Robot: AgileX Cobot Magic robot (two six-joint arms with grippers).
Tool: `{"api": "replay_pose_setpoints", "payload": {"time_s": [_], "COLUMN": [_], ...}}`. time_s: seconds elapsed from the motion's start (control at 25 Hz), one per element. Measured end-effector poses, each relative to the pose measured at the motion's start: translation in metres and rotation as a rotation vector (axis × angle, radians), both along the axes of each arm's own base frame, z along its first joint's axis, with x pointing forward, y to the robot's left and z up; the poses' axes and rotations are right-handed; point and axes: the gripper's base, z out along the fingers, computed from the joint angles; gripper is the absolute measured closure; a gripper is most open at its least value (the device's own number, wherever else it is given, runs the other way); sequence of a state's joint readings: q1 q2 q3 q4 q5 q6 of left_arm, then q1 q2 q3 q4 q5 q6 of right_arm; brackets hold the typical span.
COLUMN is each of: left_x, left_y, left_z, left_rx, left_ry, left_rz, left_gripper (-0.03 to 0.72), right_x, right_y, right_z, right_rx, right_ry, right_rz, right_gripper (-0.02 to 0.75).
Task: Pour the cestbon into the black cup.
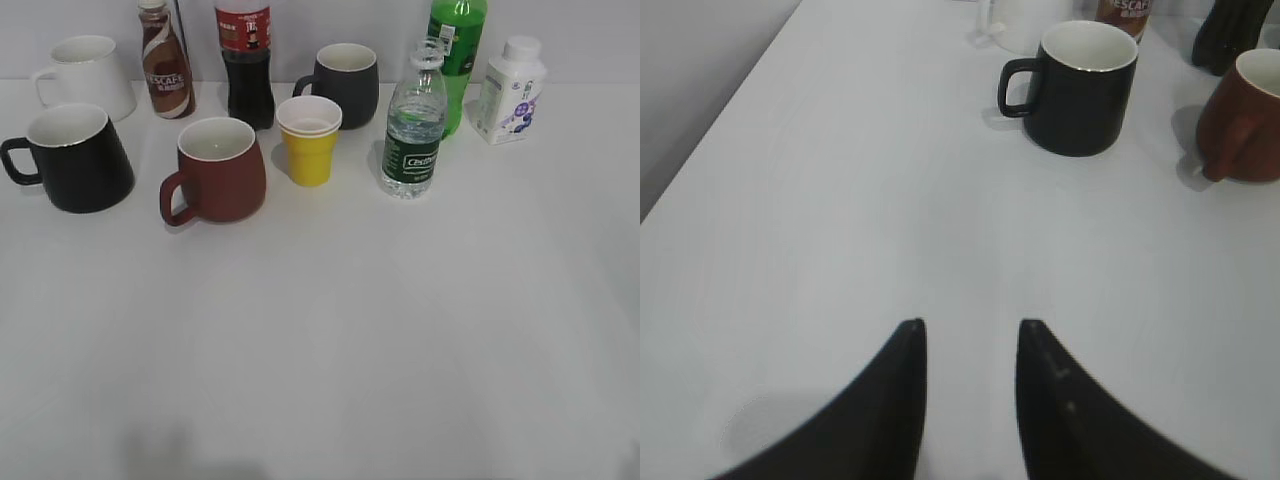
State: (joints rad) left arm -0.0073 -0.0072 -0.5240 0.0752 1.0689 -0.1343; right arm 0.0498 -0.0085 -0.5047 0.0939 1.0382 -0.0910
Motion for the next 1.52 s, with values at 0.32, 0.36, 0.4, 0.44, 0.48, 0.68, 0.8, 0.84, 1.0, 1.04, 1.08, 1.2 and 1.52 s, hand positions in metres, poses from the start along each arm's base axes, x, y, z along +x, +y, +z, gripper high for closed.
{"api": "replay_pose_setpoints", "payload": {"time_s": [0.32,0.36,0.4,0.44,0.48,0.68,0.8,0.84,1.0,1.04,1.08,1.2,1.52], "left_x": [0.0,0.0,0.0,0.0,0.0,0.0,0.0,0.0,0.0,0.0,0.0,0.0,-0.0004], "left_y": [0.0,0.0,0.0,0.0,0.0,0.0,0.0,0.0,0.0,0.0,0.0,0.0,0.0], "left_z": [0.0,0.0,0.0,0.0,0.0,0.0,0.0,0.0,0.0,0.0,0.0,0.0,0.0015], "left_rx": [0.0,0.0,0.0,0.0,0.0,0.0,0.0,0.0,0.0,0.0,0.0,0.0,0.0], "left_ry": [0.0,0.0,0.0,0.0,0.0,0.0,0.0,0.0,0.0,0.0,0.0,0.0,-0.009], "left_rz": [0.0,0.0,0.0,0.0,0.0,0.0,0.0,0.0,0.0,0.0,0.0,0.0,0.0], "left_gripper": [0.454,0.454,0.454,0.454,0.454,0.454,0.454,0.454,0.454,0.454,0.454,0.454,0.454], "right_x": [0.0,0.0,0.0,0.0,0.0,0.0,0.0,0.0,0.0,0.0,0.0,0.0,0.0], "right_y": [0.0,0.0,0.0,0.0,0.0,0.0,0.0,0.0,0.0,0.0,0.0,0.0,0.0], "right_z": [0.0,0.0,0.0,0.0,0.0,0.0,0.0,0.0,0.0,0.0,0.0,0.0,0.0], "right_rx": [0.0,0.0,0.0,0.0,0.0,0.0,0.0,0.0,0.0,0.0,0.0,0.0,0.0], "right_ry": [0.0,0.0,0.0,0.0,0.0,0.0,0.0,0.0,0.0,0.0,0.0,0.0,0.0], "right_rz": [0.0,0.0,0.0,0.0,0.0,0.0,0.0,0.0,0.0,0.0,0.0,0.0,0.0], "right_gripper": [0.223,0.223,0.223,0.223,0.223,0.223,0.223,0.223,0.223,0.223,0.223,0.223,0.223]}}
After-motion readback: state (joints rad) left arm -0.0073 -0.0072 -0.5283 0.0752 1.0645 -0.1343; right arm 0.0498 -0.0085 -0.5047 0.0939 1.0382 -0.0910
